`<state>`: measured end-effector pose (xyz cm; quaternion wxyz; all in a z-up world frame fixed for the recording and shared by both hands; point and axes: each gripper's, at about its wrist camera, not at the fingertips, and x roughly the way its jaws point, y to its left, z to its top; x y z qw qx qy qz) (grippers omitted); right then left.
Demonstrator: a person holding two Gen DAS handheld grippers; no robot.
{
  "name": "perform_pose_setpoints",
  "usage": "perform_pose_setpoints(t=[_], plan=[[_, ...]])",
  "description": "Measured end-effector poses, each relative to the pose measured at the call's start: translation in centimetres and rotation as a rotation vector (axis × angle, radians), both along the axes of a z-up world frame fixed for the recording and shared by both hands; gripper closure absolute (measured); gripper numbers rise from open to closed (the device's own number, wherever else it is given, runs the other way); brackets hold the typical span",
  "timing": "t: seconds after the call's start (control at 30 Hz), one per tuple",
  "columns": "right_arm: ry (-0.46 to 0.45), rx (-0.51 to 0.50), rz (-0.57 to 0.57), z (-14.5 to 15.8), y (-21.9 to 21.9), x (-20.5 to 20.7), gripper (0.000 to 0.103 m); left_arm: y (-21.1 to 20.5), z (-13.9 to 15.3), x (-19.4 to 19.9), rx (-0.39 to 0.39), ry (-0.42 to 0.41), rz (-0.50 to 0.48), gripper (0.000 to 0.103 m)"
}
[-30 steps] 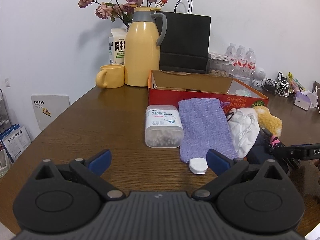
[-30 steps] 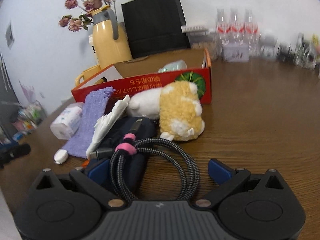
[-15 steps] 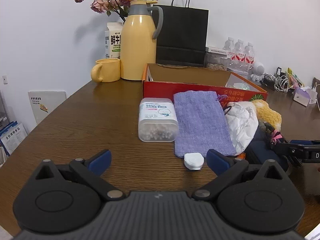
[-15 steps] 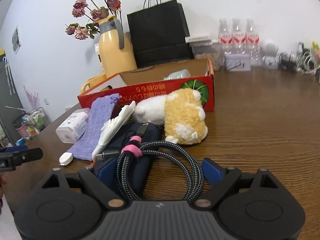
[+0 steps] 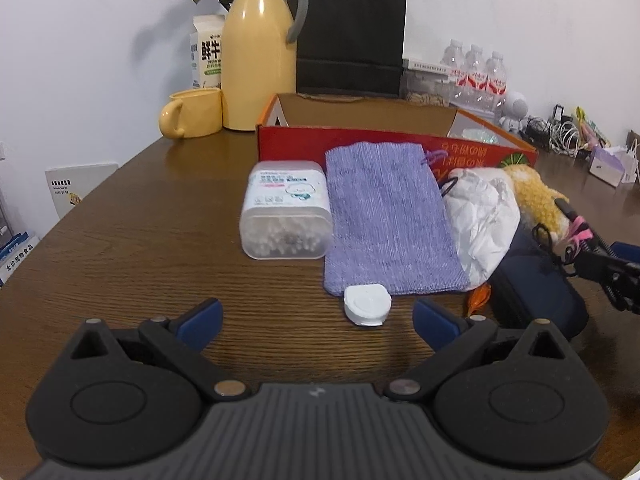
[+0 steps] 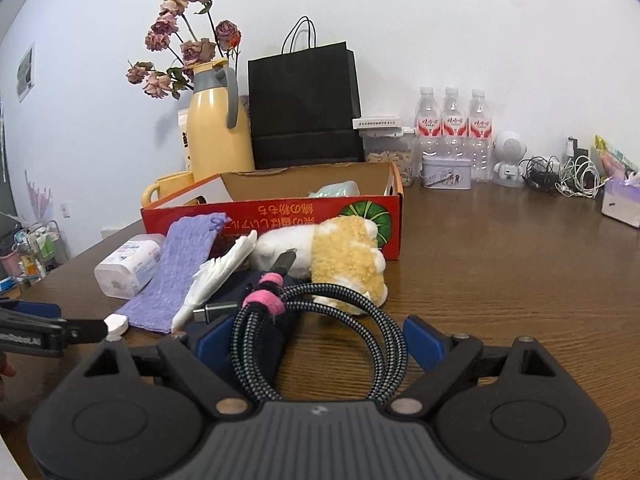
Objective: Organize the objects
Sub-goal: 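Move both tools back toward the remaining items on the table, then grasp the black braided cable with the right gripper while the left grasps a white cap, then carry cable and cap into the box and open both grippers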
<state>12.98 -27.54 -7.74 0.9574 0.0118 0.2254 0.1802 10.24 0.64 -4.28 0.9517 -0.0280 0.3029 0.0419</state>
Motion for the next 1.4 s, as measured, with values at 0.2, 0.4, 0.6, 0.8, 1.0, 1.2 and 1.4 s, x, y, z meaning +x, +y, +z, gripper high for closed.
perform_pose_setpoints(t=[0.2,0.4,0.6,0.8,1.0,1.2,1.4], plan=[[-0.009,-0.006,-0.001,0.0,0.2,-0.2,0.013,-0.5,-0.3,1.1,0.014,0.011,-0.014,0.014],[-0.011,-0.008,-0.001,0.0,0.2,-0.2,0.013,-1.2,-0.2,0.9,0.006,-0.007,-0.052,0.074],[-0.018,-0.008,-0.001,0.2,0.3,-0.3,0.013,-1.1,0.2,0.4,0.0,-0.023,-0.049,0.074],[-0.043,-0.009,-0.002,0.9,0.3,-0.5,0.013,-1.3,1.7,0.2,0.009,-0.075,-0.068,0.074],[-0.098,-0.015,0.01,2.8,1.3,0.2,0.013,-1.7,3.8,1.5,0.014,-0.14,-0.078,0.074],[-0.154,-0.036,0.045,5.0,3.8,2.4,0.013,-1.8,6.4,4.3,0.028,-0.211,-0.087,0.074],[-0.186,-0.066,0.076,7.0,6.7,6.2,0.013,-1.1,8.8,8.2,0.024,-0.26,-0.075,0.074]])
